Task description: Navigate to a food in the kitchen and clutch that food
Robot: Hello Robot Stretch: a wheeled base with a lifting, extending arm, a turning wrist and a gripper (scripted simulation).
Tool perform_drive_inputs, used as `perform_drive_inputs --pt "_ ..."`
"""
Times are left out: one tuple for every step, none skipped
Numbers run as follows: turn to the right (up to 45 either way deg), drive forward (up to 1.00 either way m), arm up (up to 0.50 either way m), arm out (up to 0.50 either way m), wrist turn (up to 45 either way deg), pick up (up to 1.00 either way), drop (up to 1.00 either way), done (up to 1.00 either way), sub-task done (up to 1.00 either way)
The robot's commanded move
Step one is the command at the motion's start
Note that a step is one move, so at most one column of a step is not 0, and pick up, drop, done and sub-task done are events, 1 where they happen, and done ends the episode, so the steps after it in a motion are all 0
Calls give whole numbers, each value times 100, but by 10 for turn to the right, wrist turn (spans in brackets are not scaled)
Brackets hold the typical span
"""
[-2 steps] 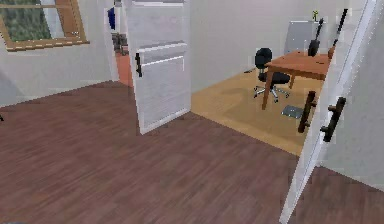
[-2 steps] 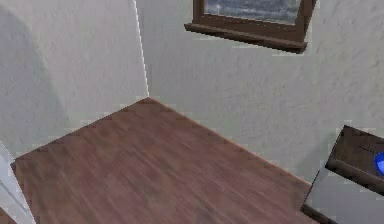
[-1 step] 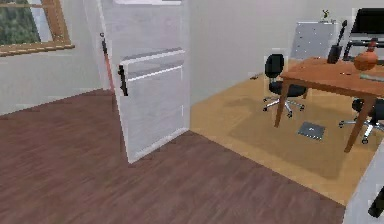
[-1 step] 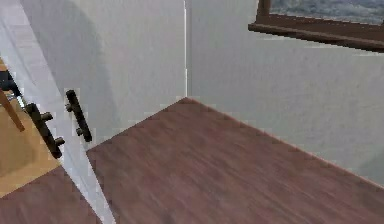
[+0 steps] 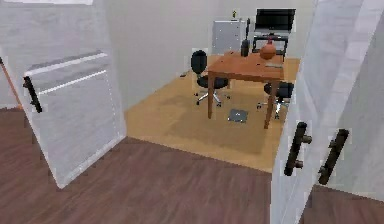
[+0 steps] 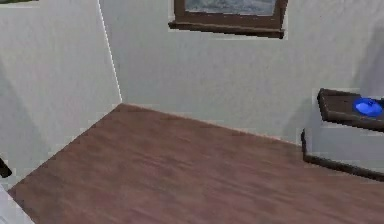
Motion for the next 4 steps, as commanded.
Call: perform_drive_inputs --pt "0 35 0 0 0 0 0 0 0" --pt "-450 0 0 0 0 0 0 0 0" --pt "-300 0 0 0 0 0 0 0 0" --pt "0 100 0 0 0 0 0 0 0"
